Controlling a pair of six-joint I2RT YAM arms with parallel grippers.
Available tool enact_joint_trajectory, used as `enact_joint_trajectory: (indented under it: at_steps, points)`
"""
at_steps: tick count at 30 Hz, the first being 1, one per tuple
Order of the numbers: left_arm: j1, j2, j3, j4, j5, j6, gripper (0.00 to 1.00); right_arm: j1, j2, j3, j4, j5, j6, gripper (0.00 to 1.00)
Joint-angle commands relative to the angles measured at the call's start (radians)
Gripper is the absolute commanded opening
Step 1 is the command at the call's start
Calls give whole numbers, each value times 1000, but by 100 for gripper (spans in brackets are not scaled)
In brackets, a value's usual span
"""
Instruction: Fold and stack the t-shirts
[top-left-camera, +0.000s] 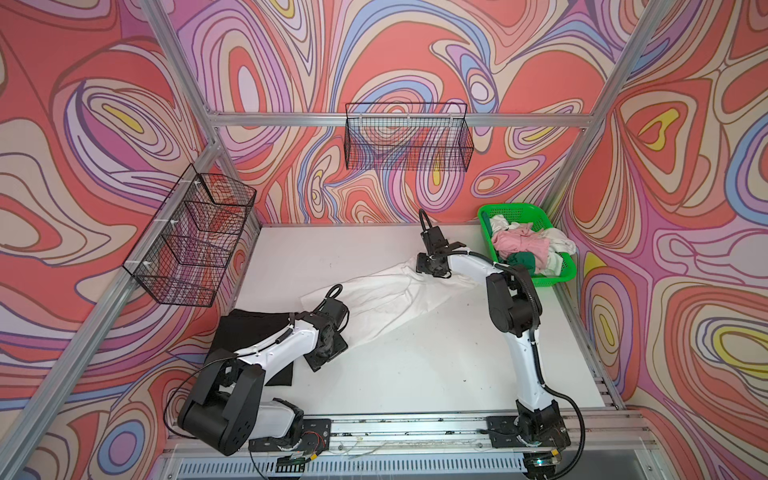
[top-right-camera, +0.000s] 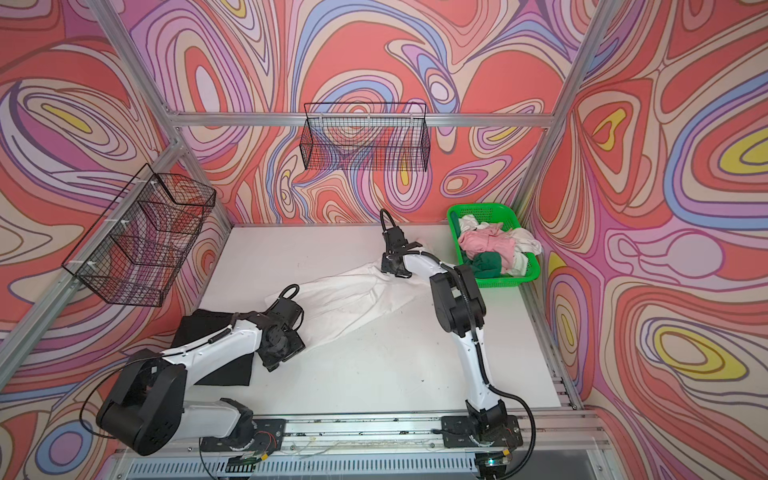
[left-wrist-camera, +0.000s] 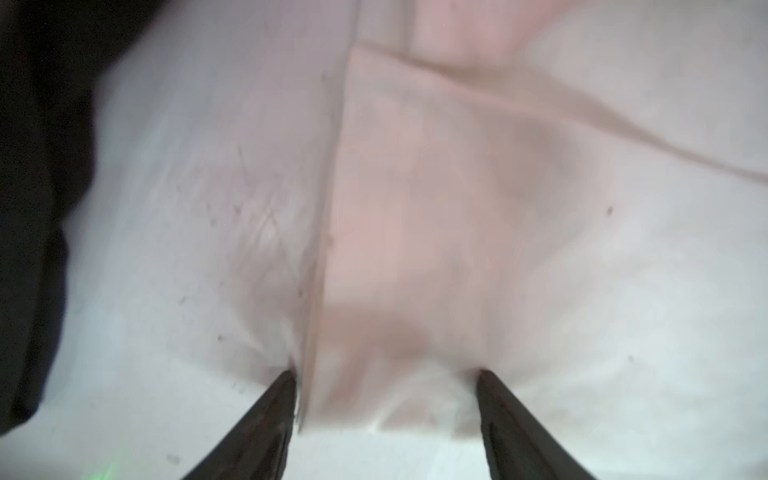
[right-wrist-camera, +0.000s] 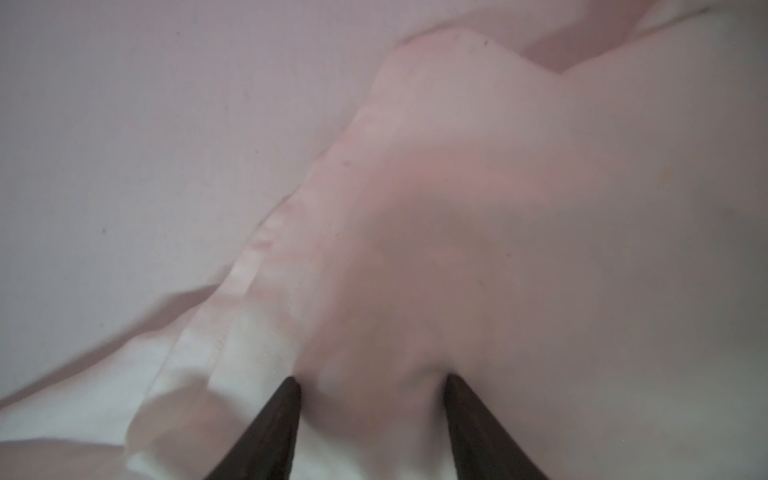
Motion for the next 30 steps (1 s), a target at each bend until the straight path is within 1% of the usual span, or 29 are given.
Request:
enact_joint_trajectory:
  at_steps: [1,6,9,11,14,15,17,18,19,20,22,24,26,30]
  points:
    - [-92,-76,-41,-92,27,-135,71,41,141,76,-160,-46,-57,59]
    - [-303,-158,-61,-133,9,-306,71,47,237,242,-221,-103,-119,60]
    - [-405,-162,-41,-156,-9,-368,71,47,267,346,-284,-67,-139,60]
    - [-429,-169,0,-191,-38,-364,72,48,249,374,-307,-46,-143,60]
    - [-430,-194,87,-269,-160,-296,73,47,131,305,-256,-33,-128,60]
    - [-423,-200,123,-288,-205,-256,73,48,82,264,-228,-31,-119,60]
    - [-392,-191,199,-307,-282,-137,73,47,-28,181,-165,-34,-104,61]
    - [-362,-172,245,-340,-319,-98,75,49,-78,132,-141,-35,-96,61]
    - [-331,-156,288,-347,-331,-40,75,48,-120,91,-126,-35,-90,61]
    - [-304,-145,316,-335,-352,31,75,47,-153,56,-117,-35,-82,61]
    - [-253,-113,370,-320,-432,136,77,46,-220,-25,-98,-21,-67,62]
    - [-185,-78,398,-274,-448,240,77,47,-257,-95,-93,4,-50,62]
    - [-124,-36,415,-231,-457,310,77,46,-291,-170,-73,16,-34,62]
    - [-26,67,432,-173,-441,382,78,47,-318,-276,-16,18,-11,62]
